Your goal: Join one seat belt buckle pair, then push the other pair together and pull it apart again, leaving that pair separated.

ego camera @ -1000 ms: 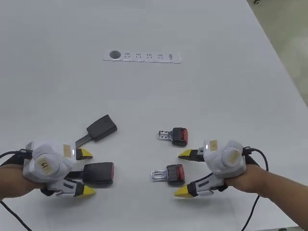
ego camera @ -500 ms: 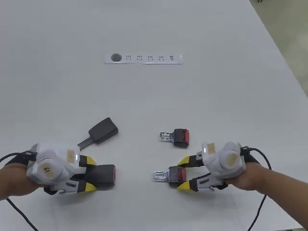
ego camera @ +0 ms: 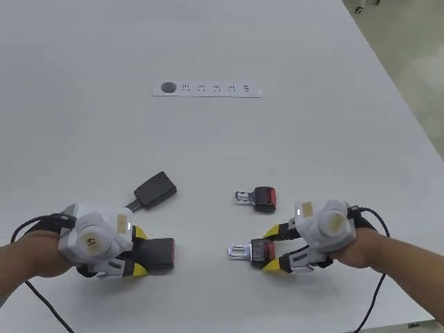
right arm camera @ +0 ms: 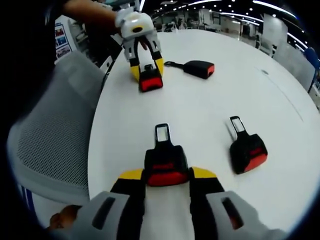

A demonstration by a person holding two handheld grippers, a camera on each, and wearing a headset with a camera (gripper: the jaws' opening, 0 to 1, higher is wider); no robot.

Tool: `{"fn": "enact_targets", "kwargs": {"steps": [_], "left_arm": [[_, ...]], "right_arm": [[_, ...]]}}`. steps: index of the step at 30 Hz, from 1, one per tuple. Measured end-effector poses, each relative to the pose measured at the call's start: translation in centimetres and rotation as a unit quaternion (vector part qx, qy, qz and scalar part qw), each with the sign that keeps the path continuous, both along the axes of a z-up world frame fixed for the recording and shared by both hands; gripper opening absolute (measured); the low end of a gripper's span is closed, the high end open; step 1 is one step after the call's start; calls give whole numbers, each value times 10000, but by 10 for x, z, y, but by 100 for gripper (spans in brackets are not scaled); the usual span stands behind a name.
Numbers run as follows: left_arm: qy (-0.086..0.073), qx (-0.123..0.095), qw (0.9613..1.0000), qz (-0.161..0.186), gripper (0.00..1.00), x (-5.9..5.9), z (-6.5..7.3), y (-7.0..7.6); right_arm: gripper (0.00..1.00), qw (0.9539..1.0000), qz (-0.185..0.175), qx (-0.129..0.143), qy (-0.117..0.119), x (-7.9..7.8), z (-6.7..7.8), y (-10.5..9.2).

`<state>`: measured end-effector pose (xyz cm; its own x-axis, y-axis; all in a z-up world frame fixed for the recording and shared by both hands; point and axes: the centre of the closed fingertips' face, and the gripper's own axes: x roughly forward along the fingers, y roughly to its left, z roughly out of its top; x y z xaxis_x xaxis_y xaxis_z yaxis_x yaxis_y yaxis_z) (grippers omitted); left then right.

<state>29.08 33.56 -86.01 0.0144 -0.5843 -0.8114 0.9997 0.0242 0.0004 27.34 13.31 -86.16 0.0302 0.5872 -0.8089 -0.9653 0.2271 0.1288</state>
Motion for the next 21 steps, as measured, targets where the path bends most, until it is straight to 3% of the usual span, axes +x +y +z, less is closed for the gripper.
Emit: {"fn": "enact_targets", "kwargs": {"steps": [3, 7, 11, 18, 21], "left_arm": [[19, -92, 10000, 34, 33, 0, 0, 0], [21, 12, 10000, 11, 33, 1, -1, -2], [44, 32, 10000, 48, 33, 1, 0, -1], [76, 234, 9995, 171, 33, 0, -1, -2], [89, 318, 9993, 176, 33, 0, -1, -2]], "right_arm": [[35, 9999, 16, -113, 21, 0, 0, 1], [35, 9999, 49, -96, 26, -1, 0, 6], [35, 9999, 48, 144, 0, 1, 3, 19], [35, 9991, 298, 294, -50, 0, 4, 36], [35, 9974, 407, 592, -102, 2, 4, 55]]}}
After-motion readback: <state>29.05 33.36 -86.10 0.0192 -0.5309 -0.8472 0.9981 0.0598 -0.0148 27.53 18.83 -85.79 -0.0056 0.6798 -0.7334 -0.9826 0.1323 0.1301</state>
